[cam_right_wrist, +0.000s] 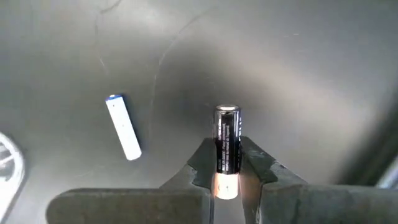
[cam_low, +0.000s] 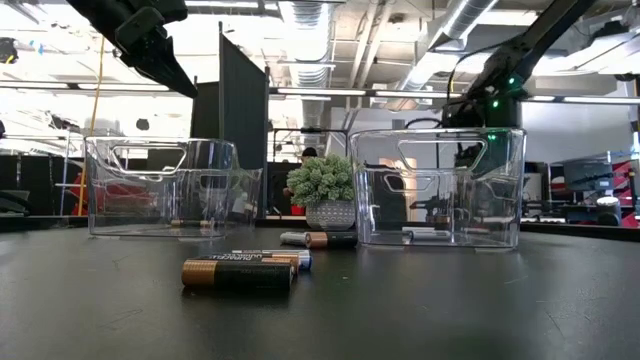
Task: Sort batteries
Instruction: Put the black-brown battery into the left transparent bin
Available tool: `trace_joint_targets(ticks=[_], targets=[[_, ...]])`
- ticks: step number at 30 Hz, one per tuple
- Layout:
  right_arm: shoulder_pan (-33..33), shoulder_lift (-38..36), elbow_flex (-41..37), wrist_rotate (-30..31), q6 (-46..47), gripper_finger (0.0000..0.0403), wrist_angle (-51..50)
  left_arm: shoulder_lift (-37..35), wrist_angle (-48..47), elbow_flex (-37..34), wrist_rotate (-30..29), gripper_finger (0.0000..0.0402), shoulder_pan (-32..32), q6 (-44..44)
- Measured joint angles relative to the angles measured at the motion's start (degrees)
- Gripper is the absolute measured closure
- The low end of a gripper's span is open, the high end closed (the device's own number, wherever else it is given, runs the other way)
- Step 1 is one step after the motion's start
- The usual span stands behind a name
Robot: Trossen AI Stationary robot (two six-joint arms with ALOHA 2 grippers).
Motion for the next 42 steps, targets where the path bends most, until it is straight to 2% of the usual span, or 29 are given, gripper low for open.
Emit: trace_joint_targets(ticks=[12,19,23,28,32,37,42], targets=[[0.69,-18.87,0.11,-0.02,0.06,0.0351,-4.16,-0.02,0.00,0.00,0.00,0.0329,0.01,0.01],[5.76,-29.54,0.74,-0.11,4.90,0.0351,-2.70,-0.01,0.02,0.00,0.00,0.0329,0.00,0.01],[11.07,-31.38,4.35,-0.13,5.86,0.0351,-2.06,0.00,0.02,0.00,0.00,0.0329,-0.01,0.03],[19.96,-29.15,10.04,-0.13,5.99,0.0351,4.82,0.00,0.01,0.00,0.00,0.0329,-0.01,0.91],[27.44,-23.30,15.21,-0.19,4.86,0.0351,10.96,0.00,0.08,0.00,-0.59,0.0329,-0.01,4.14],[34.77,-11.42,24.43,-0.21,0.86,0.0351,15.01,-0.02,0.16,0.00,-4.02,0.0329,0.01,3.42],[38.44,2.34,36.01,-0.22,-4.36,0.0351,14.93,-0.02,0.13,0.00,-5.05,0.0329,0.01,2.98]])
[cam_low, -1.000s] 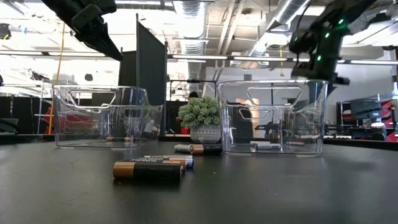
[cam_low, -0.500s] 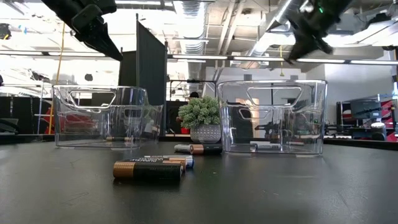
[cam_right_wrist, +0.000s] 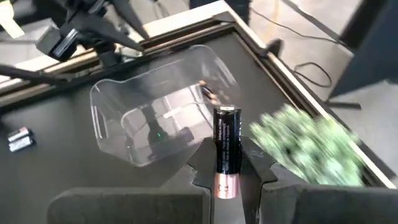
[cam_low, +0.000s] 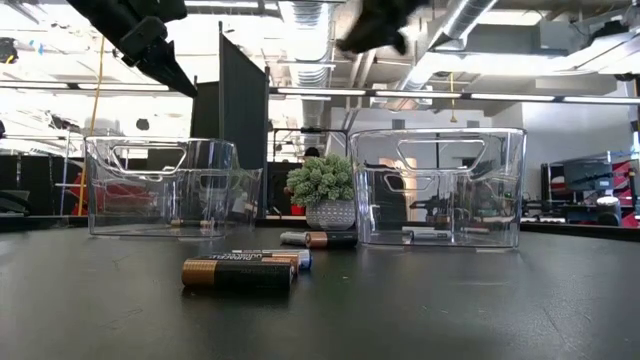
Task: Sort batteries
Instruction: Put the black-brown battery into the left transparent bin
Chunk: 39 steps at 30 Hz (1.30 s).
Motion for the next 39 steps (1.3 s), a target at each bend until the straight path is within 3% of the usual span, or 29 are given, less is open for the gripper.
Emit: trace_joint_targets(ticks=[11,21,30,39], targets=[[2.80,25.37,22.97,-0.24,-5.78,0.0351,-0.03,-0.18,-0.10,-0.01,0.02,0.0329,0.00,-3.16],[4.61,44.28,37.33,-0.57,-7.93,0.0351,-0.04,-7.56,-0.69,-0.02,0.00,0.0329,0.00,-5.65],[5.28,54.57,45.85,-0.63,-8.28,0.0351,-0.47,-13.66,-4.17,-0.02,-0.01,0.0329,0.00,-5.77],[5.28,55.72,46.72,-0.60,-6.52,0.0330,-2.81,-15.13,-10.87,-0.02,-0.01,0.0329,0.00,-8.10]])
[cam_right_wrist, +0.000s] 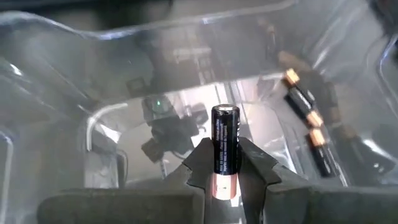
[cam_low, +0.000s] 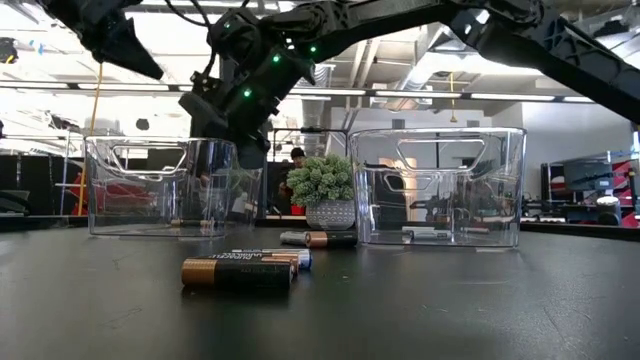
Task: Sort batteries
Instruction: Put the black-brown battery into the left transparent bin
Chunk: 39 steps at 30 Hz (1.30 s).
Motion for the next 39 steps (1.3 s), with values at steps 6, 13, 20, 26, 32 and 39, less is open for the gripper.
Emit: trace_joint_targets(ticks=[6,13,20,26,32,39], targets=[[-0.77,-0.02,-0.02,0.39,0.38,0.0315,-3.84,0.01,-0.47,0.00,0.01,0.0329,0.00,-0.38],[-0.90,-0.04,-0.02,0.33,0.36,0.0311,-4.15,0.01,-0.45,0.00,-0.01,0.0329,0.00,-0.27],[-1.31,-0.04,-0.02,0.30,-0.67,0.0310,-5.30,0.01,-0.45,0.00,0.00,0.0329,0.00,-0.23],[-1.71,-0.04,-0.07,0.18,-1.33,0.0310,-6.58,0.01,-0.45,0.00,-0.01,0.0329,0.00,-0.22],[-1.68,-0.04,-0.07,0.14,-1.32,0.0310,-6.83,0.01,-0.45,0.00,-0.01,0.0329,0.00,0.87],[-1.68,-0.04,-0.07,0.12,-1.30,0.0310,-7.39,0.01,-0.45,0.00,-0.01,0.0329,0.00,0.98]])
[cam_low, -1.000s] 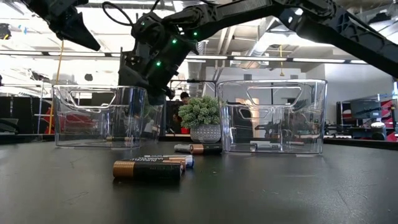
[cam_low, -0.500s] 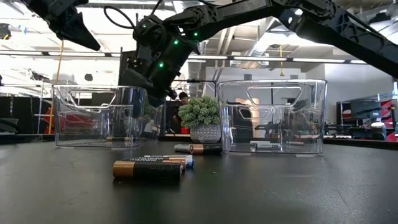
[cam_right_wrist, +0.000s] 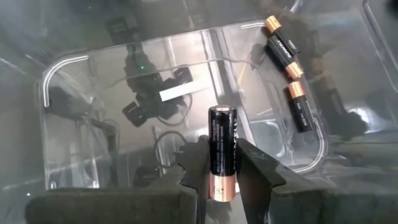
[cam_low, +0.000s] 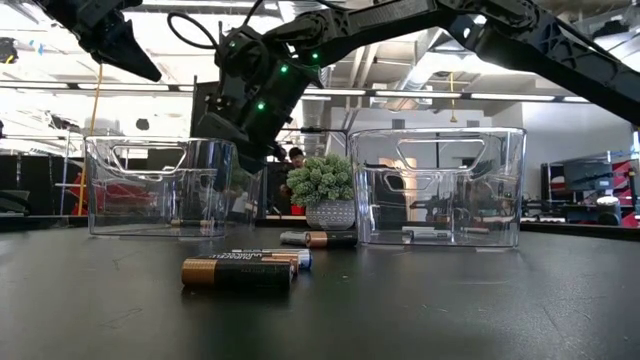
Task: Sort batteries
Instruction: Put the black-brown battery into the left transparent bin, then put the white-blue battery into the right transparent bin
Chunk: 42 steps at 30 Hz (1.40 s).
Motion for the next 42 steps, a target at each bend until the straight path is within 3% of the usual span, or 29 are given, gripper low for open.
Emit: trace_joint_targets(ticks=[11,23,33,42], targets=[[0.00,0.00,0.00,0.00,0.02,0.0302,-0.39,0.00,0.00,0.00,-0.01,0.0329,0.00,0.30],[0.00,-0.20,-0.03,0.00,0.15,0.0224,-0.60,0.00,0.00,0.00,0.01,0.0329,0.00,0.26],[-1.88,-9.25,-0.04,0.02,0.26,0.0207,-1.70,0.00,-0.02,0.00,0.01,0.0329,-0.02,0.02],[-7.48,-16.21,-0.51,0.05,1.70,0.0209,-17.00,0.02,-0.07,0.00,0.01,0.0329,0.00,-1.07]])
